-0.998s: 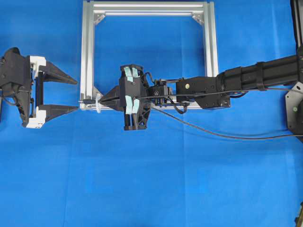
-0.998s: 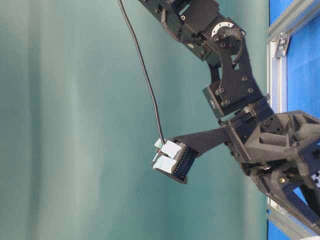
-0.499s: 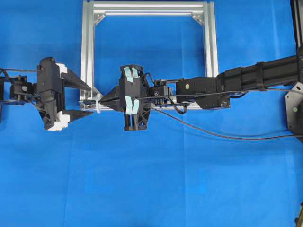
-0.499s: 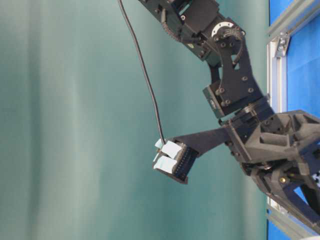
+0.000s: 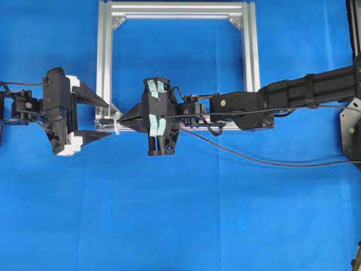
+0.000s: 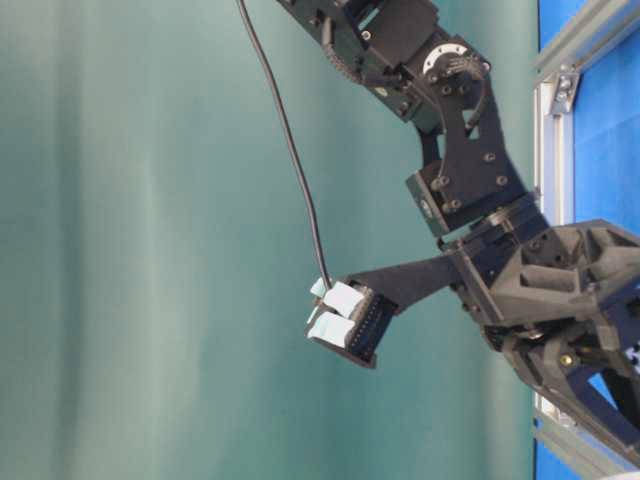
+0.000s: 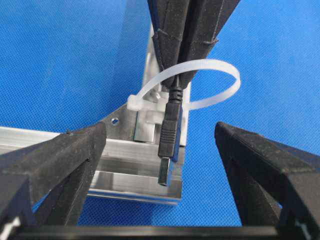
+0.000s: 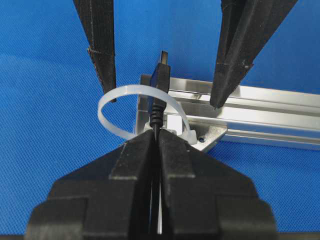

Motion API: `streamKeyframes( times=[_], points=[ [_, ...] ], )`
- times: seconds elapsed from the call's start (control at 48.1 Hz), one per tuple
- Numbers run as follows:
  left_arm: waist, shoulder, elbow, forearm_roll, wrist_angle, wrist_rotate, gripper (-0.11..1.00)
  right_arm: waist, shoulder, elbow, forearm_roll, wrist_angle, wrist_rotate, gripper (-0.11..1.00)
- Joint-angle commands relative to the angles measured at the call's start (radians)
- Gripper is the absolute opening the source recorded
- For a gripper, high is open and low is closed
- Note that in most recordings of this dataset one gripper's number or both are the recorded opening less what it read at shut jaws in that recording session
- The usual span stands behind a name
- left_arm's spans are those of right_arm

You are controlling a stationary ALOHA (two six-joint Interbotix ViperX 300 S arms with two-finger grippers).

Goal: Insert the wire through the string loop located on the left side.
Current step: 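Close the left gripper on the plug protruding through the loop, then open the right gripper and pull the cable leftward with the left gripper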

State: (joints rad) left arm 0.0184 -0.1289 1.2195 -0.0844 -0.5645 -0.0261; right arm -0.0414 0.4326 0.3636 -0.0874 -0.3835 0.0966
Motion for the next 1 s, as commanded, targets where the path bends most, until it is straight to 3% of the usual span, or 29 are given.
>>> streamKeyframes(
  times=[0.0,0.478,0.561,0.769,0.977],
  points=[
    [0.000,-0.011,-0.009,0.003,-0.009,0.000,0.89,0.002,-0.021,-0.015,0.000,-0.005,-0.002,0.00],
    [-0.015,-0.011,-0.011,0.005,-0.003,0.000,0.85,0.002,-0.021,-0.017,0.000,-0.005,-0.002,0.00],
    [-0.021,-0.011,-0.009,0.005,-0.003,0.002,0.69,0.002,-0.021,-0.017,0.000,-0.003,-0.002,0.00],
    [-0.021,-0.009,-0.011,0.006,-0.009,0.011,0.10,0.002,-0.021,-0.017,0.000,-0.005,-0.002,0.00],
    [-0.021,-0.009,-0.012,0.006,-0.009,0.008,0.08,0.002,-0.021,-0.017,0.000,-0.003,0.000,0.00]
  ],
)
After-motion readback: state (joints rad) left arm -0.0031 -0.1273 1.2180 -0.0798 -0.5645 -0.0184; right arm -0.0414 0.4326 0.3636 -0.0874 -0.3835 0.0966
